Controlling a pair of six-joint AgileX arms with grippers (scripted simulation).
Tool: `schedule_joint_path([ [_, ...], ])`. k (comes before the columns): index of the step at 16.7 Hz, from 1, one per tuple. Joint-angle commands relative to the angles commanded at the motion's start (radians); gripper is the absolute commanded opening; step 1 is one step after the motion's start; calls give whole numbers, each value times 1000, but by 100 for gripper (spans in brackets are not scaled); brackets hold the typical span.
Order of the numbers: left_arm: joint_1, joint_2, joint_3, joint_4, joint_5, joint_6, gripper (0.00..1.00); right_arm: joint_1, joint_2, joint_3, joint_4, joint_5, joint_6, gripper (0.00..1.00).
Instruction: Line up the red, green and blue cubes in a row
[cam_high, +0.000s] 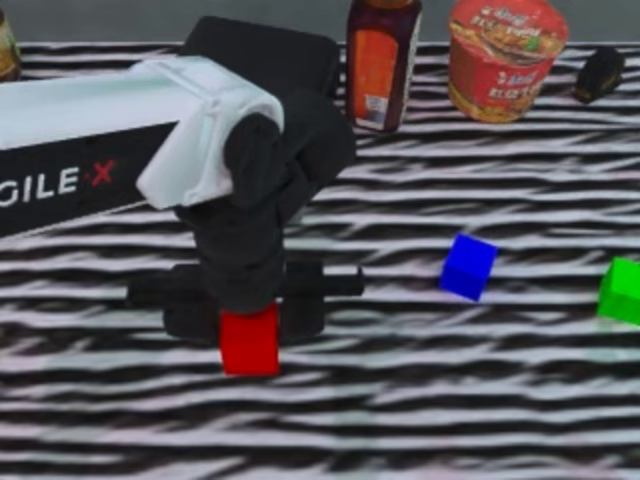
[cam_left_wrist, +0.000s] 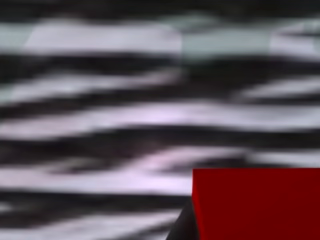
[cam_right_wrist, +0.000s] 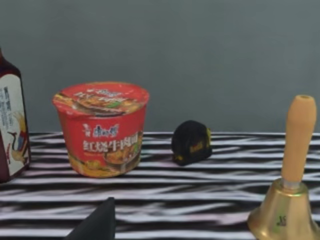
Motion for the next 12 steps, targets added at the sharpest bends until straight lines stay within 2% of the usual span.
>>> schedule_joint_path([
  [3,3,9,-11,14,0,5,0,0,0,0,0,0,0,100],
  [9,1,80,-144,232,0,3,0,0,0,0,0,0,0,100],
  [12,0,97,-173,270,0,2,0,0,0,0,0,0,0,100],
])
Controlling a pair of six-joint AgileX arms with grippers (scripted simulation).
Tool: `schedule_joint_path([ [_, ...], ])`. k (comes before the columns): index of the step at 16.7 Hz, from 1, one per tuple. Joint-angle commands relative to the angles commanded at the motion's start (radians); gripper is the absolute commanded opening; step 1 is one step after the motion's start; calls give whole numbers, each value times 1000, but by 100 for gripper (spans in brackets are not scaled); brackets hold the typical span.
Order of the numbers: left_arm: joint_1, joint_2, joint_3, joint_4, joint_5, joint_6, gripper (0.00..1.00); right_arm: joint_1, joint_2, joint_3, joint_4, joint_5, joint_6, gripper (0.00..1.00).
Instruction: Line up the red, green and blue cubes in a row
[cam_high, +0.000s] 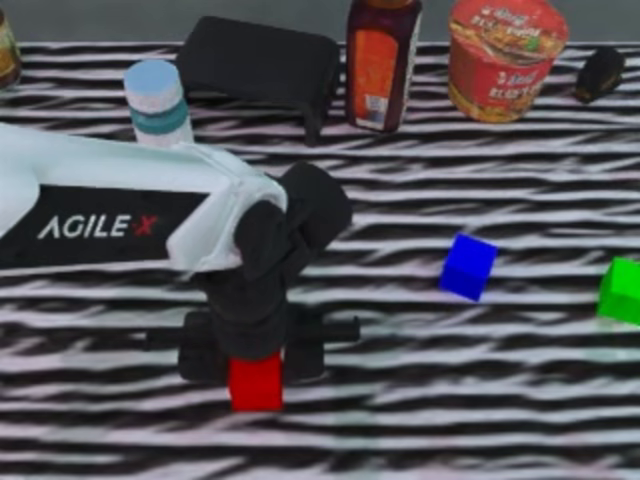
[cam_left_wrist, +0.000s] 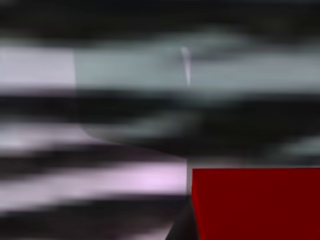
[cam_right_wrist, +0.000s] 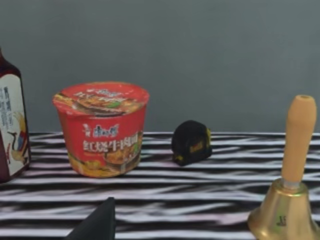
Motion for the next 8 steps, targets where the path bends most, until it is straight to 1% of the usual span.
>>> schedule_joint_path([
  [3,0,0,0,0,0,0,0,0,0,0,0,0,0,100],
  [8,0,0,0,0,0,0,38,0,0,0,0,0,0,100],
])
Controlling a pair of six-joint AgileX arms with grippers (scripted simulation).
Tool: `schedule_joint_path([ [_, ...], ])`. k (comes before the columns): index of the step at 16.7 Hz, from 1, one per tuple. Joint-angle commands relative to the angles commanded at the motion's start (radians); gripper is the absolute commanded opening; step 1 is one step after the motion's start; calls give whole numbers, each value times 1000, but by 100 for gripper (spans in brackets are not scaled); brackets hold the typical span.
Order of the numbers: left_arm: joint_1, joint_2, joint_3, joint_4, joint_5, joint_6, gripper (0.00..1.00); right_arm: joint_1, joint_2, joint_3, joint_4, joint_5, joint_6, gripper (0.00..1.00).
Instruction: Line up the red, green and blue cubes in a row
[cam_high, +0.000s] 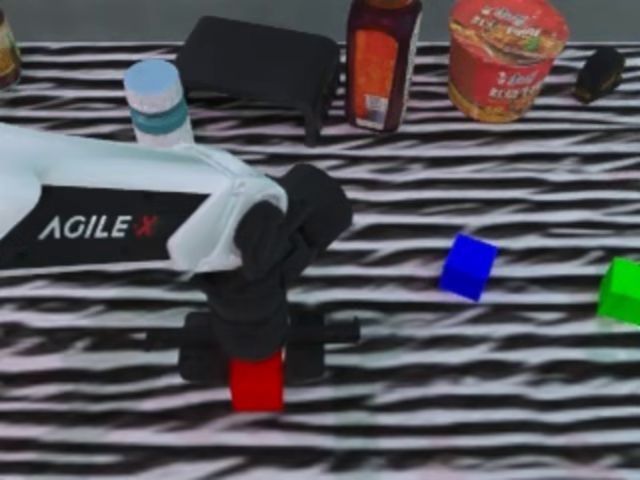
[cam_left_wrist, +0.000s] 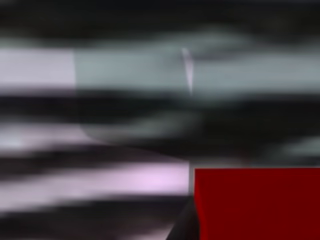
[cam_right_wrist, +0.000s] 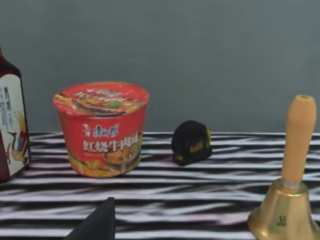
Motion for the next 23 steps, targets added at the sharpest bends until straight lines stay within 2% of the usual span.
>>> schedule_joint_path([
  [8,0,0,0,0,0,0,98,0,0,0,0,0,0,100],
  [18,0,-2,3,-4,0,0,100,0,0,0,0,0,0,100],
  [23,6,-56,94,-157,-2,-5,100,0,0,0,0,0,0,100],
])
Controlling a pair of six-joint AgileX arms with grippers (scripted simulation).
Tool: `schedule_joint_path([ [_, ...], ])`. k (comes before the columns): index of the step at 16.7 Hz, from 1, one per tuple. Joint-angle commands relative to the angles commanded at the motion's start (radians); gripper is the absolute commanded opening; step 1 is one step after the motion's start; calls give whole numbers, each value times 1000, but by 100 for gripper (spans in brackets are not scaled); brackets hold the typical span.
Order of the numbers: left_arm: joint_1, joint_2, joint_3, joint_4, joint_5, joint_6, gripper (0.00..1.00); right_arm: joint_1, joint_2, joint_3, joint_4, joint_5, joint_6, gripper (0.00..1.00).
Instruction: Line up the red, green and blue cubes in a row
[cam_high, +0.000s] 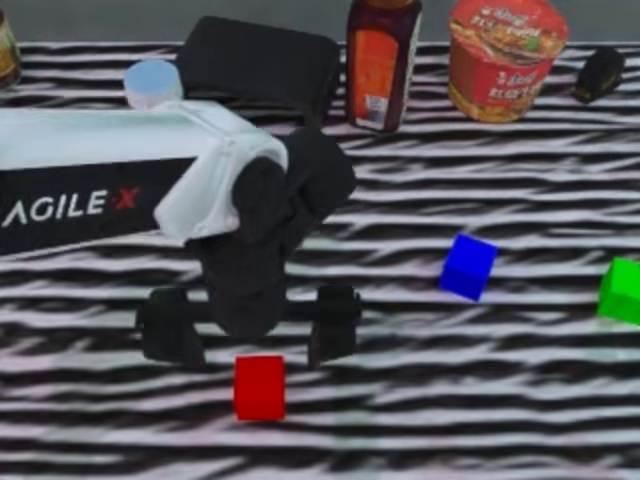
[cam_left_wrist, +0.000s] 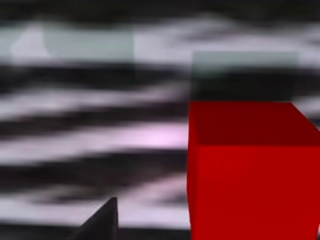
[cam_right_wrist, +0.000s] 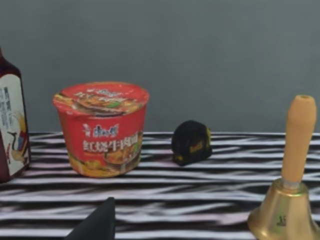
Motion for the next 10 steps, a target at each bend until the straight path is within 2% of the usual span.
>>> schedule_joint_path([
  [4,9,-50,65,-109,2,-3,100,0,0,0,0,0,0,100],
  [10,9,-57,56,-102,1,-2,100,1,10,10,-7,-1,-8,100],
])
